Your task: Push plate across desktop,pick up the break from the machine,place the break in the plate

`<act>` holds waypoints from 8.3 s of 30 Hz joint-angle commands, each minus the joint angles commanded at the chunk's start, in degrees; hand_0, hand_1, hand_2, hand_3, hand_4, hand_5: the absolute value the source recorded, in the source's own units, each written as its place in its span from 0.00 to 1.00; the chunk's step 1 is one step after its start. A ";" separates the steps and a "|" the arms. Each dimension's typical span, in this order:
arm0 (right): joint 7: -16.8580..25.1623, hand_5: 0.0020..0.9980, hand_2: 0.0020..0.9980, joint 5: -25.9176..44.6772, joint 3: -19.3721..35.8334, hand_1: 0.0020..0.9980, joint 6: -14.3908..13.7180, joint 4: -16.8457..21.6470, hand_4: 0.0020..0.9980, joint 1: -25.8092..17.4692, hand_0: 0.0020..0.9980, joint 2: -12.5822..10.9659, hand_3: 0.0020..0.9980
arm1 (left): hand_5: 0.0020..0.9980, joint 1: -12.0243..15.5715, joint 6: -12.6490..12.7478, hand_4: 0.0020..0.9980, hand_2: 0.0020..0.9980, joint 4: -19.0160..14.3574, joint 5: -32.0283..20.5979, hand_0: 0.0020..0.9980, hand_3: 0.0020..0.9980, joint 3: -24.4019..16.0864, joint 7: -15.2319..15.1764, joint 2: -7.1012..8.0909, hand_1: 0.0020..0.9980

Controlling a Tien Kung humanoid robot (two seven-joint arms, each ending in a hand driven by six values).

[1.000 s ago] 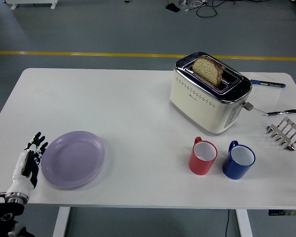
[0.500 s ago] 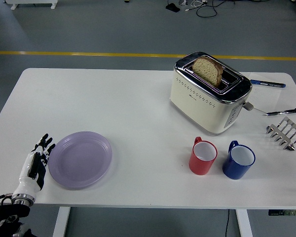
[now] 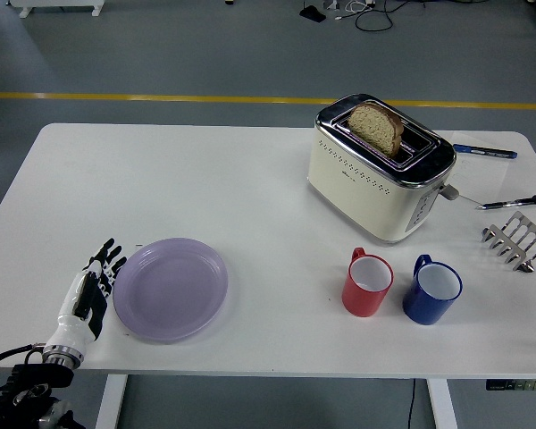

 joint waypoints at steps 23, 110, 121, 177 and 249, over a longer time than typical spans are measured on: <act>0.00 0.57 0.69 0.03 -0.02 0.68 0.00 -0.09 0.53 0.16 0.73 0.22 0.71 | 1.00 -2.98 -0.49 0.50 1.00 0.27 -4.12 0.94 1.00 8.36 -0.19 0.41 0.94; -3.84 0.38 0.85 -57.49 -39.79 0.81 -2.90 -13.00 0.78 44.87 0.84 -11.00 0.84 | 1.00 3.26 6.02 0.50 0.81 -14.44 -1.69 0.69 0.80 -20.51 2.21 -3.11 0.75; -5.51 0.33 0.85 -60.60 -50.26 0.84 -0.54 -26.68 0.77 55.64 0.86 -3.38 0.84 | 1.00 1.41 4.88 0.50 0.80 -15.20 -1.49 0.69 0.79 -24.75 3.24 -2.62 0.74; -7.16 0.16 0.49 -46.85 -79.13 0.45 -10.25 -55.58 0.66 66.99 0.36 9.52 0.58 | 1.00 -1.42 5.59 0.48 0.77 -12.82 -2.14 0.69 0.78 -19.01 2.92 -2.21 0.72; -13.05 0.01 0.37 -27.79 -82.23 0.29 -6.68 -3.58 0.39 45.57 0.26 -0.92 0.40 | 1.00 0.78 5.60 0.47 0.77 -12.81 -1.61 0.69 0.78 -20.34 3.04 -2.29 0.71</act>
